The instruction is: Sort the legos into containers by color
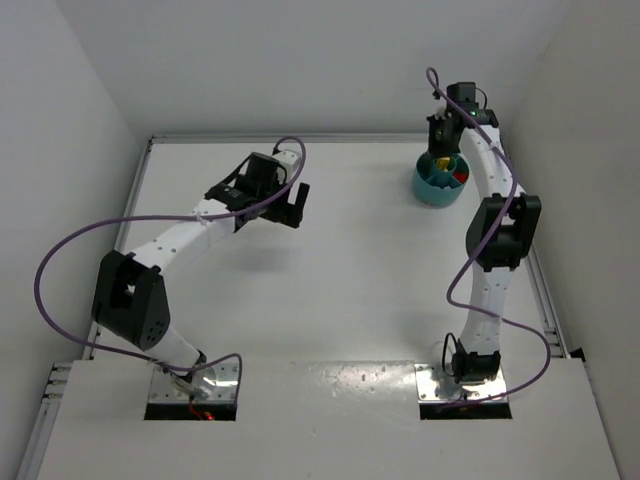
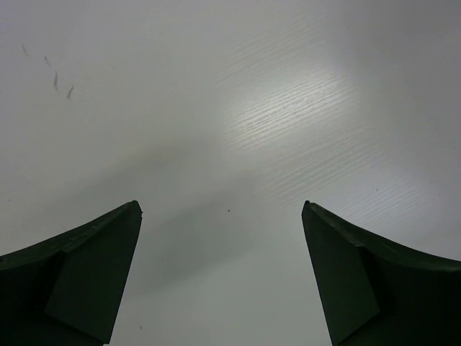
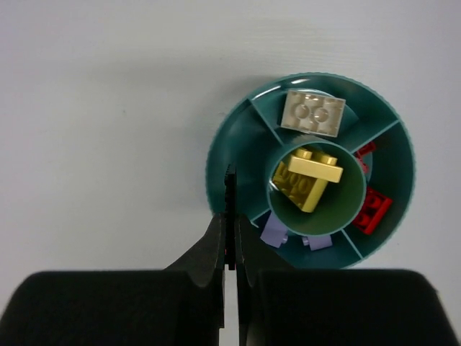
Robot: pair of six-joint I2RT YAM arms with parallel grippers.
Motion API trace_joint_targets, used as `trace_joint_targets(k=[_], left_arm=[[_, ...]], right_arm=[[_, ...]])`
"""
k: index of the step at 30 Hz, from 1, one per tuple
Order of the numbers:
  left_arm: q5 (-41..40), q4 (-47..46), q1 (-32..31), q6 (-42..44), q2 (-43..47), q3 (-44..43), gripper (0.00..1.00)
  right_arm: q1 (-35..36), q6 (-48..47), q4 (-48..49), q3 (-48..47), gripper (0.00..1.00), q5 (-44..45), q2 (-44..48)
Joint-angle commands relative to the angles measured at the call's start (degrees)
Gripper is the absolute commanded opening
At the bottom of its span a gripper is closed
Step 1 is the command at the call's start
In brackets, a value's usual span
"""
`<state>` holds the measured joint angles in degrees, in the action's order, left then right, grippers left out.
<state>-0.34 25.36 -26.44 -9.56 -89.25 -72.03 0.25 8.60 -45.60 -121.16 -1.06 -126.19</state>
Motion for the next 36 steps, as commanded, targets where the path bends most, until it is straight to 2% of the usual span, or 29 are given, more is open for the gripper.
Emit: trace_joint_targets(k=[1, 15, 18, 19, 23, 27, 29, 36], left_arm=[[0.51, -1.02, 0.51, -0.90, -0.22, -0.92, 1.00], [-1.07, -1.02, 0.51, -0.37, -1.89, -1.53, 1.00], [-1.07, -1.02, 0.51, -0.37, -2.50, -1.53, 1.00], [-1.07, -1.02, 0.51, -0.37, -2.50, -1.53, 1.00], [0.25, -1.02, 1.12, 0.77, -2.51, -1.53, 1.00], [0.95, -0.50, 1.73, 1.30, -1.37, -1.53, 1.00], [1.48, -0.49, 3.05, 1.91, -0.58, -0.83, 1.00], [2.71, -0.49, 8.33, 3.49, 4.78, 1.72, 1.00]], right_arm=[[-0.52, -0.25, 1.31, -0.39, 0.00, 2.29, -0.37], [-1.04, 0.80, 1.31, -3.55, 0.00, 0.97, -4.94], [-1.04, 0.80, 1.31, -4.08, 0.17, -0.25, -4.94], [-1.04, 0.80, 1.31, -4.08, 0.32, -0.26, -4.94], [-1.04, 1.33, 1.31, -4.08, 0.60, -2.62, -2.49], [-1.04, 0.63, 1.31, -2.77, 0.60, -3.94, 2.69], [-1.04, -0.60, 1.31, -1.45, 0.60, -7.96, 6.89], [0.28, -6.40, -1.23, 15.23, 0.60, -23.36, 19.83]])
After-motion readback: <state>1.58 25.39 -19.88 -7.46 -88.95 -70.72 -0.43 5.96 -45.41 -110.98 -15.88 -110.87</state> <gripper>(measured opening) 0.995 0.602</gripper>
